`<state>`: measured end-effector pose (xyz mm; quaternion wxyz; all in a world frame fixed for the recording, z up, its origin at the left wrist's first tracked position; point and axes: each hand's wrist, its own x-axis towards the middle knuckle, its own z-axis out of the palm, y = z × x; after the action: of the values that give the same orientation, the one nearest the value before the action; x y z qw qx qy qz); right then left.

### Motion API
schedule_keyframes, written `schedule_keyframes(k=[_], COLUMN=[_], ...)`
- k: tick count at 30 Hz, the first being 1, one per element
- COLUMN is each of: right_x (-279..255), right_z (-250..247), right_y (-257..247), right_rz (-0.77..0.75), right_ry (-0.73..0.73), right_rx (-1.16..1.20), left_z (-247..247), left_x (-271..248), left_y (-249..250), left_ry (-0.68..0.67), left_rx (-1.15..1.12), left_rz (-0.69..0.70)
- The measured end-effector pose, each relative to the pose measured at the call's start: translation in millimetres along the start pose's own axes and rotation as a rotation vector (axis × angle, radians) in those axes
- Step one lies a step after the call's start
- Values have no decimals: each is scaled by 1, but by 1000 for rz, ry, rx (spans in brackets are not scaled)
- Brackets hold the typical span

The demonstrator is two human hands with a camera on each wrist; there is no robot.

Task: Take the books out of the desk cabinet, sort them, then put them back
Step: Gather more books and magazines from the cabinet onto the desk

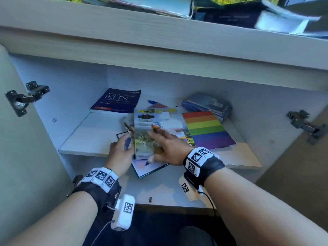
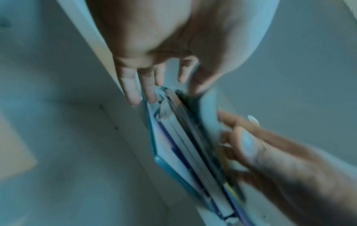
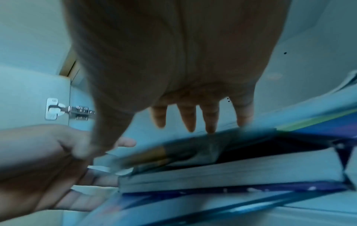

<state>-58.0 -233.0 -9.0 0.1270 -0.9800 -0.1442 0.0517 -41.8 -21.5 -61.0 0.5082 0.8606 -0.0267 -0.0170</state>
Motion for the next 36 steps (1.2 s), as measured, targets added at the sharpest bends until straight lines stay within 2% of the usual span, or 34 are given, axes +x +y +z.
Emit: schedule_keyframes(k=[1,2,3,5,6,8,11,14,18,21,22,24,25,28,29,30,32,33,34,36], right_x=[0,2,3,6,5,0,-11,-21,-37,-47,-50,-59,-64,-84,-95,-107,-129,-133,-131,-113], right_z=[3,2,-3,-12,-11,-3,8,13,26,27,26,22,20,13,14,21,44,59,74,93], right_y=[4,11,17,40,52,68,63,54,43,34,35,44,51,63,62,58,46,43,40,35], right_rz=[-20,1,81,356,456,540,551,493,388,300,264,214,215,269,299,338,453,511,565,633], right_ry=[-55,-33,50,187,173,53,17,-4,0,-24,-33,-4,61,315,297,181,-212,-339,-375,-243], right_rx=[13,36,57,41,13,10,11,39,33,31,60,221,365,739,843,942,1079,1165,1280,1540], left_z=[-2,-3,-4,-1,1,6,6,-4,-28,-40,-41,-40,-39,-34,-33,-32,-32,-32,-33,-34], left_x=[0,1,-2,-8,-12,-15,-18,-17,-15,-12,-7,-8,-7,-12,-18,-21,-18,-19,-18,-18], left_y=[-1,-3,-3,-3,-4,-5,6,-2,-19,-24,-31,-31,-34,-39,-35,-35,-45,-46,-49,-46], left_ry=[34,55,56,-4,-36,-91,-105,-129,-262,-248,-206,-129,-120,-205,-236,-235,-231,-243,-264,-285], left_rx=[-54,-138,-231,-375,-443,-654,-848,-786,-617,-538,-520,-460,-435,-442,-462,-497,-538,-549,-601,-721], left_rz=[-82,-163,-251,-390,-436,-507,-509,-503,-478,-441,-437,-432,-433,-513,-520,-524,-538,-534,-515,-478])
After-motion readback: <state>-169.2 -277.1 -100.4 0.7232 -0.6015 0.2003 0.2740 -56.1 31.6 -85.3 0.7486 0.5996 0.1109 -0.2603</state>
